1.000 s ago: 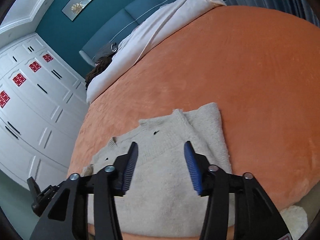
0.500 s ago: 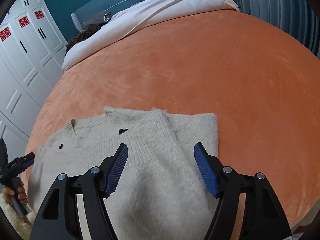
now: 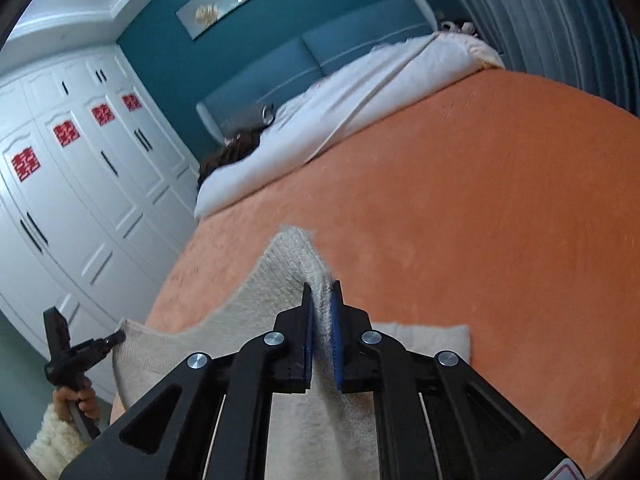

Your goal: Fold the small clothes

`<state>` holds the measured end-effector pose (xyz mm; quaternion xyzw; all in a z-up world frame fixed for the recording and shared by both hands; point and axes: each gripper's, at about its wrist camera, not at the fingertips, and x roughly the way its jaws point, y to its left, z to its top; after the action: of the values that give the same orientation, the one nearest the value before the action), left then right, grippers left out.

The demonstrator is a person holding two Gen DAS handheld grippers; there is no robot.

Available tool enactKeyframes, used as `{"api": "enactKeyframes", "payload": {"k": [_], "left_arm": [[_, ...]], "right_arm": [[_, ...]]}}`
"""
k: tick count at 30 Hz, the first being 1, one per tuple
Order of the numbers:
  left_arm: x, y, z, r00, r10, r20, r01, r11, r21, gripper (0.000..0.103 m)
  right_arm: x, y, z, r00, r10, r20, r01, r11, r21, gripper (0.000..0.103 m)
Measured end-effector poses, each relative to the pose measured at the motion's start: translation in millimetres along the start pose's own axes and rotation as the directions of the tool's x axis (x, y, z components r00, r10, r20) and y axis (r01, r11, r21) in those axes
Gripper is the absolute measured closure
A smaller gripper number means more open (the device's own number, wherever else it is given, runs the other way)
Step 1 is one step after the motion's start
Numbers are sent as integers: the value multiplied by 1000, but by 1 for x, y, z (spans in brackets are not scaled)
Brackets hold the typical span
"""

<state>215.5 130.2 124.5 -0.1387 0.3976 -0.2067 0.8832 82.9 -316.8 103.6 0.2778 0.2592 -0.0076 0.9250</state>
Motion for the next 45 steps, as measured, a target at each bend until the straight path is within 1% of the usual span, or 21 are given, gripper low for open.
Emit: {"api": "enactKeyframes", "payload": {"k": [2,4,6,8,12,15,16,17,18,21,23,24,26,29,32,35,37,39,40,44,45], "left_arm": [[13,7,10,999,35,6,-34,999,-16,96],[43,16,5,993,108,-42,-108,994,-4,96],[89,34,-18,970,174,-168,-180,983,-23,96],[118,47,-42,937,243,-252,-252,968,-4,96],[115,53,-50,946,228,-233,-245,968,-48,94],[105,40,-40,939,253,-231,-264,964,-18,85],[97,32,-40,934,284,-218,-289,957,11,75],[88,23,-42,931,303,-202,-303,952,29,61],[76,11,-45,932,315,-178,-313,949,43,60],[46,-32,-63,966,235,-113,-232,972,37,59],[39,-70,-86,982,155,-108,-149,987,55,57],[41,-86,-99,983,133,-126,-125,990,68,57],[56,-108,-127,976,102,-194,-84,992,99,57],[73,-107,-159,949,172,-264,-133,978,160,57],[59,-70,-167,937,238,-257,-200,966,165,55],[35,-23,-171,925,295,-241,-267,953,141,57],[21,0,-174,927,286,-245,-264,957,119,60],[11,7,-173,932,270,-241,-258,963,83,63],[4,8,-166,944,242,-224,-239,970,41,63],[-4,2,-126,970,210,-124,-213,977,-11,45],[1,1,-111,973,205,-110,-208,978,-16,41]], "right_arm": [[12,-17,6,999,-54,-2,54,999,8,96],[52,-44,-8,982,-157,-110,158,987,8,96],[93,-70,-36,944,-224,-242,236,972,19,96],[115,-83,-59,909,-279,-308,291,957,-7,96],[109,-82,-56,922,-236,-307,261,965,42,94],[82,-60,-42,924,-309,-224,316,949,-5,83],[70,-49,-40,930,-314,-193,319,948,-8,82],[58,-34,-42,944,-280,-173,284,959,-5,82],[52,-21,-43,954,-247,-171,247,969,-19,82],[50,49,-83,969,-92,-230,66,991,-118,82],[61,88,-120,948,20,-319,-61,991,-118,82],[71,109,-145,921,71,-383,-125,985,-117,86],[86,138,-186,887,67,-456,-167,969,-182,90],[90,133,-210,873,-23,-487,-131,951,-280,97],[71,76,-192,886,-81,-457,-16,979,-205,103],[38,7,-173,889,-228,-397,177,971,-162,103],[14,-37,-166,891,-206,-405,203,978,-51,103],[-2,-55,-162,871,-286,-399,292,955,-46,103],[-9,-58,-157,884,-262,-388,280,960,-11,103],[-18,-39,-117,927,-267,-264,263,964,-50,81],[-11,-35,-101,935,-259,-243,252,966,-59,71]]}}
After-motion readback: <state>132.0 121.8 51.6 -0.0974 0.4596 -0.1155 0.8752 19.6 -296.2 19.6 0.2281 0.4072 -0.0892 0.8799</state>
